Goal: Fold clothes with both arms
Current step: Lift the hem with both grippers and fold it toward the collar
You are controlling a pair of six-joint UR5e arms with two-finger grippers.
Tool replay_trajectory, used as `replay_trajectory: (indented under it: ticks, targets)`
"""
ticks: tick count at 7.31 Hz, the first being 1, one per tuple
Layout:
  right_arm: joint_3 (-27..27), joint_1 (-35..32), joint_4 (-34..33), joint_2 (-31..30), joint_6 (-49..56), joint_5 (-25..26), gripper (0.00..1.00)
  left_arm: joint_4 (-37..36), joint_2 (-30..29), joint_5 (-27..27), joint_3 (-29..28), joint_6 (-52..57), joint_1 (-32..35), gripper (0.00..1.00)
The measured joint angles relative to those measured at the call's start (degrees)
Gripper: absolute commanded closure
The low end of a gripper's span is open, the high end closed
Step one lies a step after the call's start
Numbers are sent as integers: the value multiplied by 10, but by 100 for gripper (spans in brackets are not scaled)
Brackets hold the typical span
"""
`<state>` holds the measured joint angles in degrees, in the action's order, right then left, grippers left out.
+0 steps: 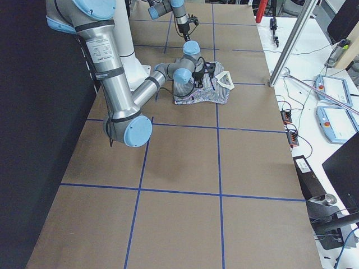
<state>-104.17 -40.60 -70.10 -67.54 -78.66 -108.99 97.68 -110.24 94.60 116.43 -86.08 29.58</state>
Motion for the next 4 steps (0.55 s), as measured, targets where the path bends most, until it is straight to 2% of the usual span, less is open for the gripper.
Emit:
replay_trajectory:
  ticks: [2, 4]
  targets:
    - [75, -17, 25, 44, 0, 0, 100, 25, -16, 9, -49, 50, 53, 100]
    - [159, -31, 81, 73, 0, 0, 100, 100, -38, 9, -158, 68, 74, 100]
